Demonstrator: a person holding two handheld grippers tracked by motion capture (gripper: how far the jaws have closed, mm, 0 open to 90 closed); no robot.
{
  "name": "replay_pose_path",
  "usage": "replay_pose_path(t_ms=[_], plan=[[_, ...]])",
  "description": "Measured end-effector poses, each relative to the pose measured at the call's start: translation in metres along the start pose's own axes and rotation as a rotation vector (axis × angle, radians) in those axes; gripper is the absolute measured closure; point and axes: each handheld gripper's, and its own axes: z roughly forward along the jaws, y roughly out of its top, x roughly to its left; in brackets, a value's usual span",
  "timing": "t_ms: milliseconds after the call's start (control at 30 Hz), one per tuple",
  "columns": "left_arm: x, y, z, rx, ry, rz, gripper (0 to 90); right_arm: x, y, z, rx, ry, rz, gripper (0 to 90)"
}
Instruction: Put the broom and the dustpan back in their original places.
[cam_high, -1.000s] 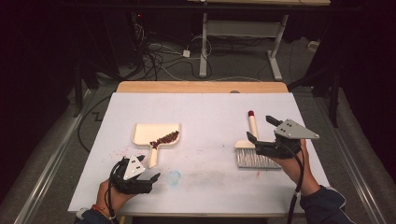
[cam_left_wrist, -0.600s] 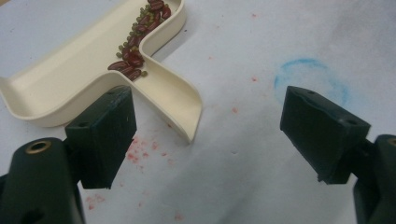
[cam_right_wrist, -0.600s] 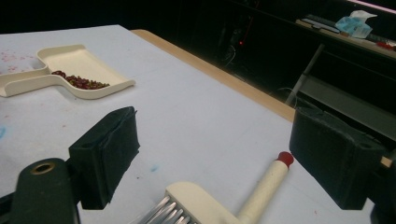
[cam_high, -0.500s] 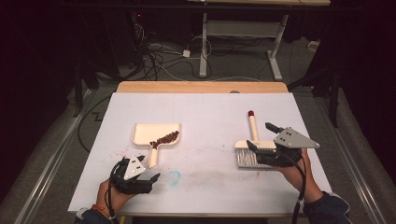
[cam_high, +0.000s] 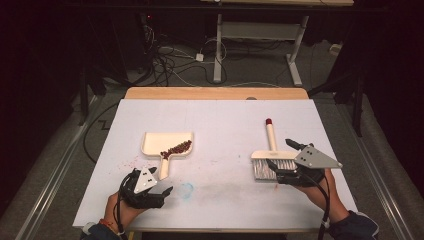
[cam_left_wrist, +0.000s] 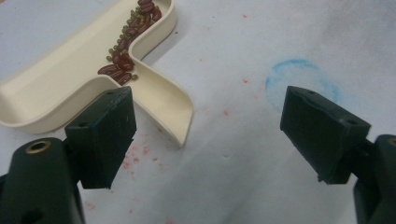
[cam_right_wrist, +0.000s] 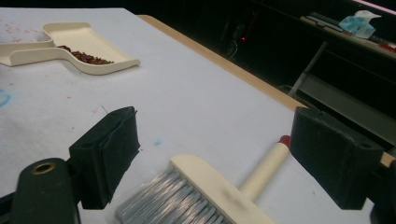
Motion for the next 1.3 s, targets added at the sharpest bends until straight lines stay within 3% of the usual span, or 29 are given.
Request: replay_pose_path(t_ms=[667, 1100, 1300], plan=[[-0.001, 0.001, 0.002, 0.003, -0.008, 0.001, 18.1, -0.003, -0.031, -0.018, -0.016, -0.029, -0.031, 16.2], [0.000, 0.002, 0.003, -0.011, -0.011, -0.006, 18.1, -0.005, -0.056, -0.030, 0.014, -0.033, -0.026, 16.2], [0.003, 0.002, 0.004, -0.019, -0.013, -0.014, 18.0, 0.000, -0.068, -0.028, 0.066, -0.013, -0.022, 16.2]])
